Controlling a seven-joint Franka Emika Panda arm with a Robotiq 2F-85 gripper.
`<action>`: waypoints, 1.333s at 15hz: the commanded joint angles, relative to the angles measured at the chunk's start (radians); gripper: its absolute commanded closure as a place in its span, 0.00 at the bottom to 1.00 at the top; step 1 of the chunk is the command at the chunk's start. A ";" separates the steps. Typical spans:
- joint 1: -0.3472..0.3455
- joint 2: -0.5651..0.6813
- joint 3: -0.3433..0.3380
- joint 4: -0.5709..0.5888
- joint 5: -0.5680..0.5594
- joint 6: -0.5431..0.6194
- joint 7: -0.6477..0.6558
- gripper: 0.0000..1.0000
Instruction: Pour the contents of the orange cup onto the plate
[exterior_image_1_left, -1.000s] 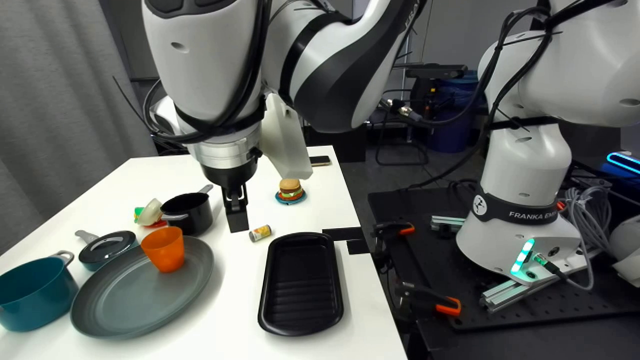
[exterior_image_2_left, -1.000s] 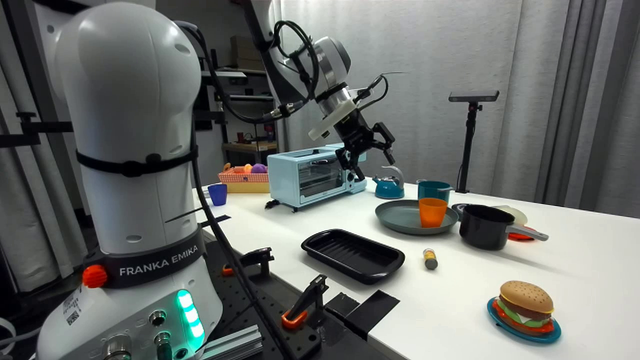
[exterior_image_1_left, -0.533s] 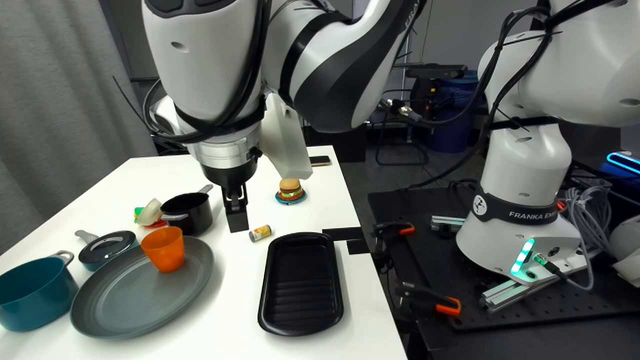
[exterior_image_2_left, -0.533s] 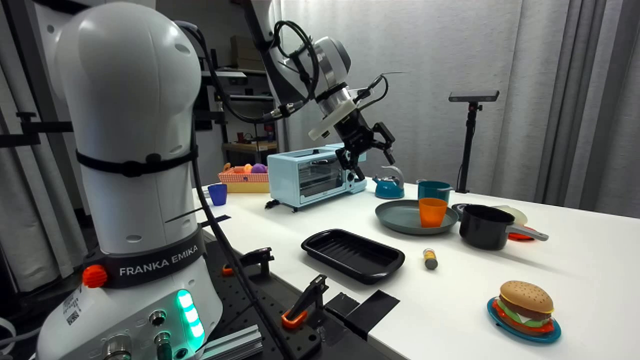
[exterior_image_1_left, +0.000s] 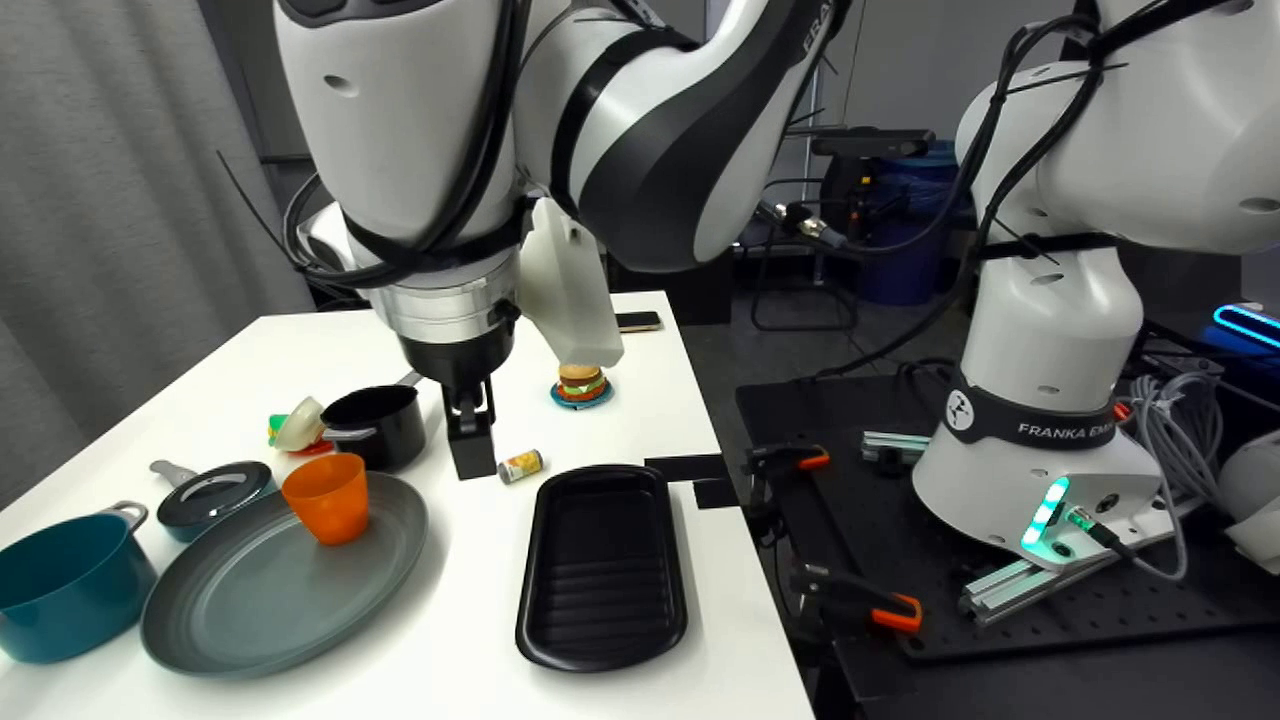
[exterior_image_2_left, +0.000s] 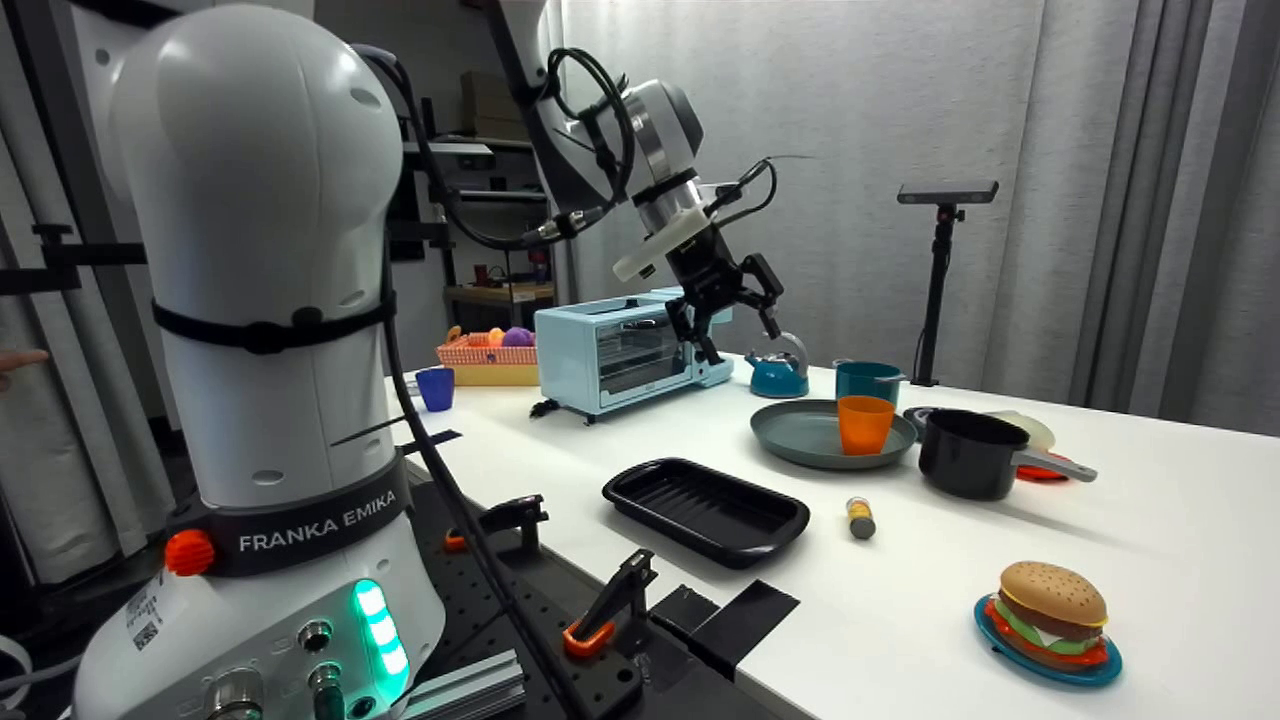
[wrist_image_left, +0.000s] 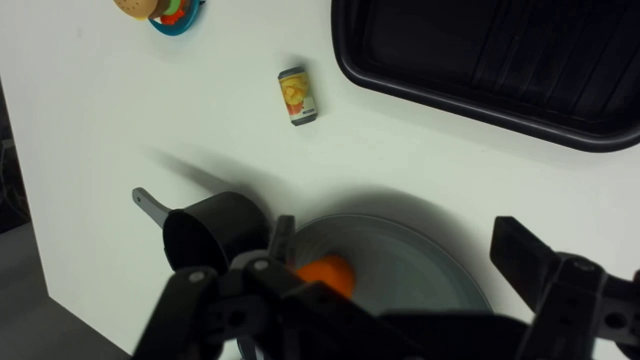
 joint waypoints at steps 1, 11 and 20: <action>-0.001 0.065 -0.020 0.049 0.118 0.080 -0.076 0.00; 0.004 0.262 -0.100 0.260 0.301 0.161 -0.200 0.00; 0.019 0.337 -0.122 0.349 0.425 0.169 -0.272 0.00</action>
